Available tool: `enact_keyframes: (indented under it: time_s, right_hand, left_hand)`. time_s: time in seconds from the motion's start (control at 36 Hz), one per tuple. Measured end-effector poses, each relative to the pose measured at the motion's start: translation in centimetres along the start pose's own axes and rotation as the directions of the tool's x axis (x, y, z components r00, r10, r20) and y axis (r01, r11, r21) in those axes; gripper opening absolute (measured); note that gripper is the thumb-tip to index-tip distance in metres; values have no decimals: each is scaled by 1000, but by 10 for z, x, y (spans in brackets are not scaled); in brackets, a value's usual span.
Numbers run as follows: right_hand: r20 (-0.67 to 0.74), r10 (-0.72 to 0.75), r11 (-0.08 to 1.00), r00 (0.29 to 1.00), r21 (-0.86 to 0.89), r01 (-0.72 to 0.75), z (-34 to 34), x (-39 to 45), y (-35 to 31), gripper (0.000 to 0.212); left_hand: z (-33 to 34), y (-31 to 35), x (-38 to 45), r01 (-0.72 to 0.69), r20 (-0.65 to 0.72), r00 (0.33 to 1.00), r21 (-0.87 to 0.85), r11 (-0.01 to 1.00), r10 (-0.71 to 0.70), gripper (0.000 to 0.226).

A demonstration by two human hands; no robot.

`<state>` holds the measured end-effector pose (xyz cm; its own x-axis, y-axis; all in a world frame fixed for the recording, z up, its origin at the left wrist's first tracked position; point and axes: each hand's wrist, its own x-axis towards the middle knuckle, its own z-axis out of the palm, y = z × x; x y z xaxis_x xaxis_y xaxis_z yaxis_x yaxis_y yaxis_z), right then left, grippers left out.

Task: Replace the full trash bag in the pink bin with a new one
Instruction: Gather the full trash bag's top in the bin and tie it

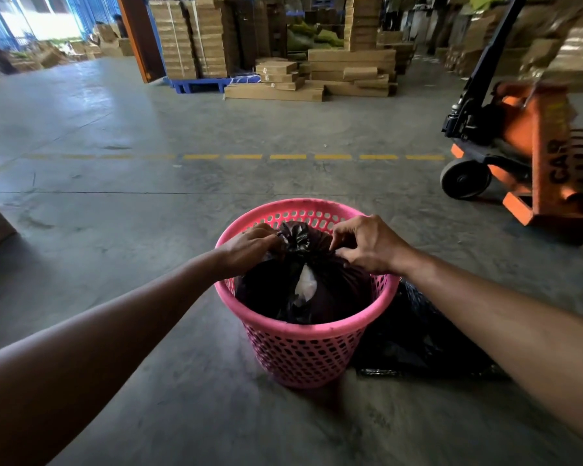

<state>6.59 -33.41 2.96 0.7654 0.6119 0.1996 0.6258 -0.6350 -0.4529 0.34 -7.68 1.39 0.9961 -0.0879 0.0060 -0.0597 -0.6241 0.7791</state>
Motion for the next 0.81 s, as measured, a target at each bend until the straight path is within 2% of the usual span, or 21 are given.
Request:
enact_keyframes:
  time_s: [0.08,0.14,0.19,0.25,0.31,0.36,0.39,0.44,0.56,0.61,0.72,0.81]
  right_hand:
    - [-82,5,999,997,38,-1,-7,-4,2,17]
    - [-182,33,998,983,50,-24,-15,-6,10,25]
    - [-293,116,993,949,40,-110,-21,-8,24,30]
    - [-371,251,967,894,58,-247,-23,-12,37,33]
    - [-336,398,915,853,85,-394,-20,-15,45,40]
    - [-213,528,849,822,104,-518,-11,-17,51,53]
    - [-146,571,821,808,114,-559,-5,-18,52,57]
    - [-52,609,789,791,142,-598,5,-21,51,57]
    - [-35,606,787,795,178,-591,19,-29,51,44]
    - [-52,602,791,797,176,-586,20,-31,53,41]
    - [-88,597,797,798,177,-577,23,-33,52,39]
    - [-113,593,800,797,188,-569,25,-34,52,40]
  left_hand:
    - [-10,16,0,-91,-74,995,-279,956,73,42]
    - [-18,27,2,-144,-171,981,-307,941,94,35]
    - [-19,39,4,-207,-252,954,-173,963,160,30]
    - [-13,46,3,-232,-209,944,126,964,255,30]
    - [-1,50,-1,-237,-32,958,476,847,286,42]
    - [15,51,-3,-211,80,972,717,665,222,53]
    - [23,50,-3,-185,91,979,773,606,182,57]
    - [35,45,-3,-137,73,988,818,559,135,58]
    - [46,35,2,-97,33,990,860,501,135,45]
    - [51,30,2,-116,28,984,852,510,177,37]
    - [52,23,1,-108,-95,966,694,712,239,37]
    - [51,26,3,-108,-169,952,595,796,255,32]
